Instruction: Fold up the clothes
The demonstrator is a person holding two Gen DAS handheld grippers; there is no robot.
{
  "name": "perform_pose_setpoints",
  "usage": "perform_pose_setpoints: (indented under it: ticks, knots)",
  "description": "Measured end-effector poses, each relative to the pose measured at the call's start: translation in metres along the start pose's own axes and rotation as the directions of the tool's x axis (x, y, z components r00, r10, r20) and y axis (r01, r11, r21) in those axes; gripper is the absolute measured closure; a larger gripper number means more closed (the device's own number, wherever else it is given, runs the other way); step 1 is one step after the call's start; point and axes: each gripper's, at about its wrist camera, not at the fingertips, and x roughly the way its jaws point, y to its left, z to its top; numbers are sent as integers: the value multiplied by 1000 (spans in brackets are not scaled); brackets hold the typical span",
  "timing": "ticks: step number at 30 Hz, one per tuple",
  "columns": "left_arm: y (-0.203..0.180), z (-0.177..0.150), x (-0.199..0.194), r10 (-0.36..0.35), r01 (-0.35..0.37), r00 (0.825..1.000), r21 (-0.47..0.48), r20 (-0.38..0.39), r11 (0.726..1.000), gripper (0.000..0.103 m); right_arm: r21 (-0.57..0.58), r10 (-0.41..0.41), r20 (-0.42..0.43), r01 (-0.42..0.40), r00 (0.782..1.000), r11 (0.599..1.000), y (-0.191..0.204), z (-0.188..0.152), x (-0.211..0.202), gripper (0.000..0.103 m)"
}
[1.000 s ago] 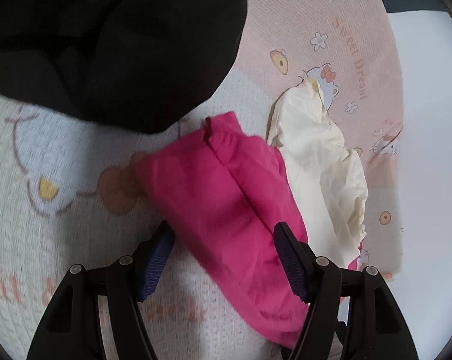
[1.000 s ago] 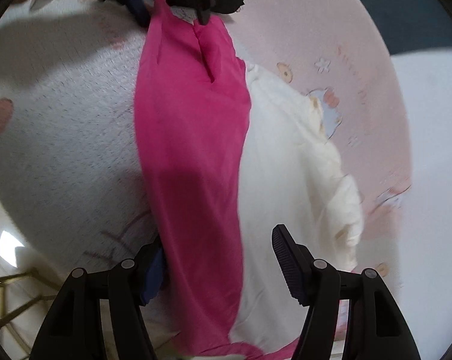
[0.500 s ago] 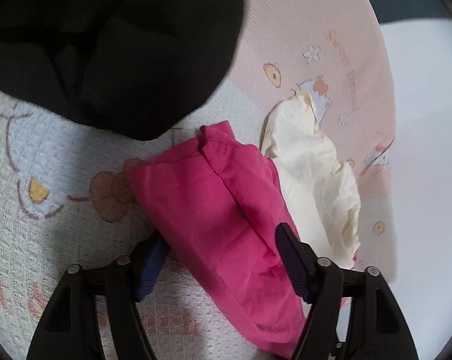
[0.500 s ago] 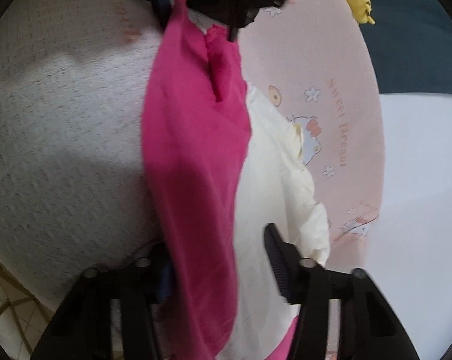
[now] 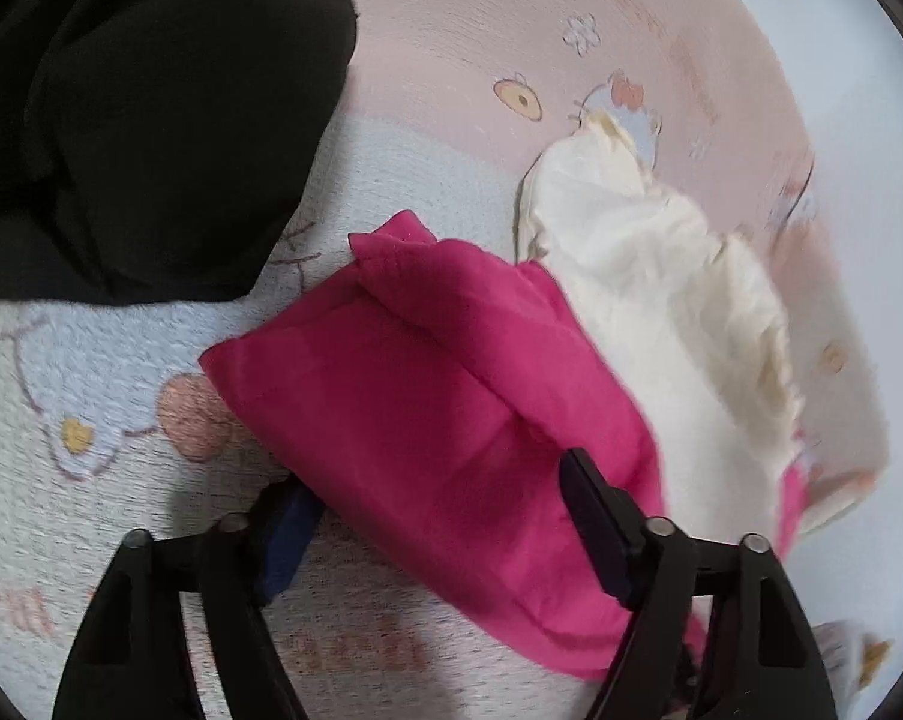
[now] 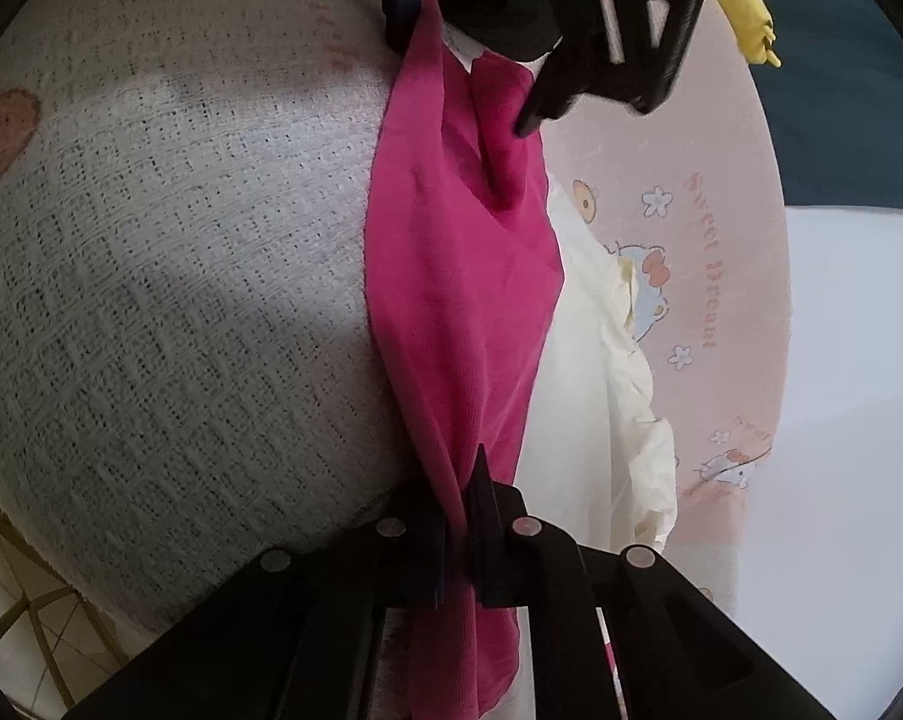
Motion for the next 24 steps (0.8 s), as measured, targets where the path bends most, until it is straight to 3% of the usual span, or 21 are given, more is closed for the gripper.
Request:
perform_pose_setpoints:
  ticks: [2, 3, 5, 7, 10, 19, 24]
  knots:
    - [-7, -4, 0, 89, -90, 996, 51, 15, 995, 58, 11, 13, 0, -13, 1000, 1000, -4, 0, 1, 95]
    - [-11, -7, 0, 135, -136, 991, 81, 25, 987, 62, 14, 20, 0, -20, 1000, 1000, -5, -1, 2, 95]
    - [-20, -12, 1, 230, -236, 972, 167, 51, 957, 81, 21, 35, 2, -35, 999, 999, -9, -1, 3, 95]
    - [-30, -18, 2, 291, -302, 953, 233, 81, 925, 87, 31, 50, 9, -50, 999, 998, -13, -2, 4, 95]
    - [-41, -23, 2, 346, -364, 931, 253, 114, 896, 99, 9, 47, 25, -48, 999, 999, -15, -6, 5, 95]
    - [-32, -33, -29, 379, -405, 912, 197, 159, 893, 101, 32, 29, 61, -31, 998, 999, -27, -5, -15, 100]
    - [-26, -39, -45, 397, -426, 900, 164, 180, 890, 101, 8, 72, 83, -73, 994, 997, -22, -8, -25, 100]
